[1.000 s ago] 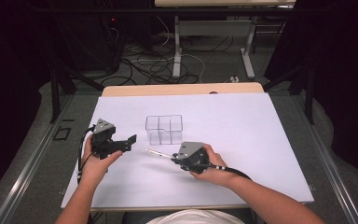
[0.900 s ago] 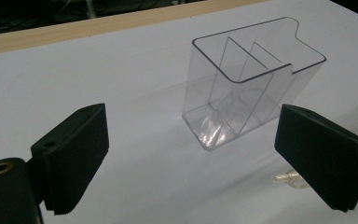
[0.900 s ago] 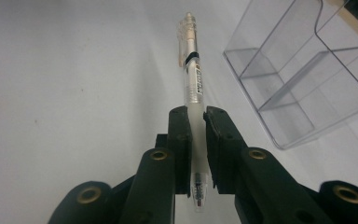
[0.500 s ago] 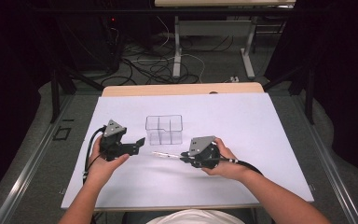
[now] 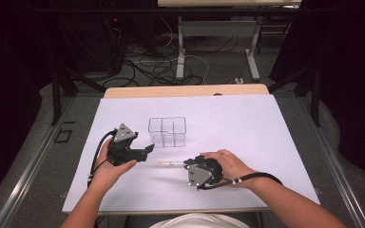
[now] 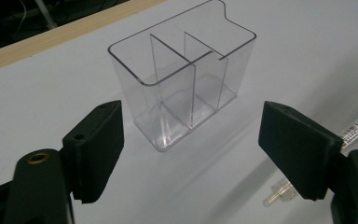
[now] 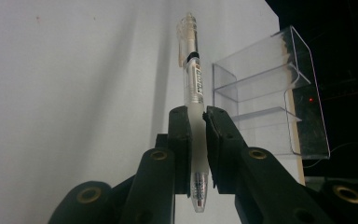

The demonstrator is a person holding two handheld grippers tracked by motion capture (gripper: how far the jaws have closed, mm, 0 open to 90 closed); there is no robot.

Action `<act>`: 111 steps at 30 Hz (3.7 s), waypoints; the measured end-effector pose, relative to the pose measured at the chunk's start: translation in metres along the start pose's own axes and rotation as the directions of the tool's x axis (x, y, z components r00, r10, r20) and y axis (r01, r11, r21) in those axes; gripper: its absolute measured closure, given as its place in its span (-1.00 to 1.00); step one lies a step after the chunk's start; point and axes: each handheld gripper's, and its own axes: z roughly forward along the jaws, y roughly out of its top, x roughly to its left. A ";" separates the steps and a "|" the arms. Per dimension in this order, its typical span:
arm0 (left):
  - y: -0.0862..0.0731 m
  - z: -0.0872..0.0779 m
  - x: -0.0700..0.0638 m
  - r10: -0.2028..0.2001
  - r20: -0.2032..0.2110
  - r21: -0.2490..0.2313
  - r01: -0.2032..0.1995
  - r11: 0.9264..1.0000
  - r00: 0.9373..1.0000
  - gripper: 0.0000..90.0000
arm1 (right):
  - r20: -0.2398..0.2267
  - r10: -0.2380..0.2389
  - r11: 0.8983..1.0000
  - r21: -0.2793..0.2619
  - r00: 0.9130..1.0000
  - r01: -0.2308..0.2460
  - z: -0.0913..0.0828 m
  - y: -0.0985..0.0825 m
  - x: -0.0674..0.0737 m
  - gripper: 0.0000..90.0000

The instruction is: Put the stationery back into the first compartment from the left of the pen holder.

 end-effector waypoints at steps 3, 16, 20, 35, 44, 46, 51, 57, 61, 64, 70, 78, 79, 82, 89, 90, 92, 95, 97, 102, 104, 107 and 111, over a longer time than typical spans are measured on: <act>0.002 0.001 -0.005 0.035 0.018 0.013 -0.035 0.999 0.999 -0.42 | -0.019 -0.005 1.000 -0.004 1.000 0.005 0.001 0.002 0.000 0.79; 0.021 0.002 -0.018 0.183 0.150 0.089 -0.197 0.976 0.972 -0.31 | -0.077 0.031 0.999 -0.025 0.997 -0.033 0.005 0.000 -0.010 0.79; 0.024 0.008 -0.020 0.212 0.179 0.117 -0.234 0.965 0.961 -0.28 | -0.120 0.057 0.998 -0.028 0.991 -0.060 0.007 -0.002 -0.011 0.79; 0.029 0.019 -0.029 0.277 0.284 0.196 -0.338 0.920 0.918 -0.08 | -0.171 0.090 0.995 -0.024 0.981 -0.096 0.011 -0.007 -0.018 0.79; 0.031 0.027 -0.040 0.335 0.321 0.234 -0.417 0.878 0.886 -0.04 | -0.172 0.095 0.995 -0.021 0.981 -0.100 0.011 -0.007 -0.018 0.79; 0.032 0.030 -0.042 0.350 0.324 0.241 -0.435 0.868 0.879 -0.04 | -0.172 0.090 0.995 -0.025 0.981 -0.095 0.011 -0.007 -0.018 0.79; 0.032 0.035 -0.047 0.358 0.350 0.253 -0.455 0.854 0.866 -0.03 | -0.172 0.103 0.994 -0.019 0.980 -0.108 0.010 -0.006 -0.017 0.79; 0.031 0.041 -0.049 0.348 0.363 0.275 -0.456 0.847 0.865 0.09 | -0.170 0.084 0.995 -0.033 0.982 -0.091 0.011 -0.005 -0.018 0.79; 0.032 0.045 -0.050 0.367 0.374 0.292 -0.484 0.825 0.852 0.14 | -0.168 0.084 0.995 -0.033 0.982 -0.091 0.010 -0.005 -0.018 0.79; 0.033 0.047 -0.052 0.373 0.386 0.303 -0.498 0.813 0.844 0.16 | -0.168 0.084 0.995 -0.033 0.982 -0.091 0.010 -0.005 -0.018 0.79; 0.032 0.051 -0.058 0.382 0.408 0.301 -0.517 0.801 0.829 0.22 | -0.168 0.087 0.995 -0.030 0.982 -0.094 0.011 -0.005 -0.017 0.79; 0.032 0.056 -0.067 0.392 0.443 0.299 -0.545 0.783 0.806 0.34 | -0.159 0.090 0.995 -0.028 0.983 -0.096 0.012 -0.005 -0.018 0.79; 0.032 0.057 -0.068 0.396 0.447 0.296 -0.551 0.781 0.802 0.36 | -0.160 0.090 0.995 -0.030 0.983 -0.096 0.012 -0.004 -0.018 0.79; 0.033 0.059 -0.071 0.403 0.457 0.297 -0.563 0.771 0.793 0.38 | -0.159 0.088 0.995 -0.035 0.983 -0.095 0.013 -0.004 -0.019 0.79; 0.031 0.062 -0.076 0.416 0.465 0.298 -0.581 0.757 0.781 0.56 | -0.162 0.089 0.995 -0.031 0.983 -0.095 0.013 -0.001 -0.018 0.79; 0.031 0.062 -0.077 0.418 0.465 0.298 -0.582 0.757 0.781 0.63 | -0.164 0.079 0.996 -0.034 0.983 -0.086 0.014 -0.001 -0.018 0.79; 0.028 0.062 -0.080 0.386 0.448 0.290 -0.540 0.790 0.806 0.65 | -0.165 0.077 0.996 -0.039 0.983 -0.085 0.014 -0.001 -0.017 0.79; 0.028 0.062 -0.080 0.410 0.454 0.288 -0.565 0.773 0.791 0.71 | -0.167 0.083 0.995 -0.039 0.982 -0.091 0.015 0.000 -0.017 0.79; 0.028 0.062 -0.080 0.424 0.455 0.281 -0.578 0.766 0.783 0.73 | -0.165 0.084 0.995 -0.038 0.983 -0.091 0.015 -0.001 -0.017 0.79; 0.028 0.061 -0.079 0.439 0.460 0.274 -0.594 0.757 0.772 0.75 | -0.159 0.082 0.995 -0.037 0.984 -0.089 0.015 -0.001 -0.017 0.78; 0.028 0.061 -0.078 0.436 0.464 0.272 -0.592 0.759 0.771 0.75 | -0.160 0.074 0.996 -0.047 0.984 -0.082 0.016 -0.001 -0.018 0.78; 0.028 0.061 -0.078 0.433 0.466 0.274 -0.592 0.758 0.771 0.75 | -0.161 0.079 0.995 -0.046 0.984 -0.087 0.016 -0.001 -0.018 0.78; 0.030 0.061 -0.076 0.457 0.482 0.282 -0.626 0.727 0.748 0.76 | -0.156 0.086 0.994 -0.046 0.984 -0.094 0.016 -0.001 -0.018 0.77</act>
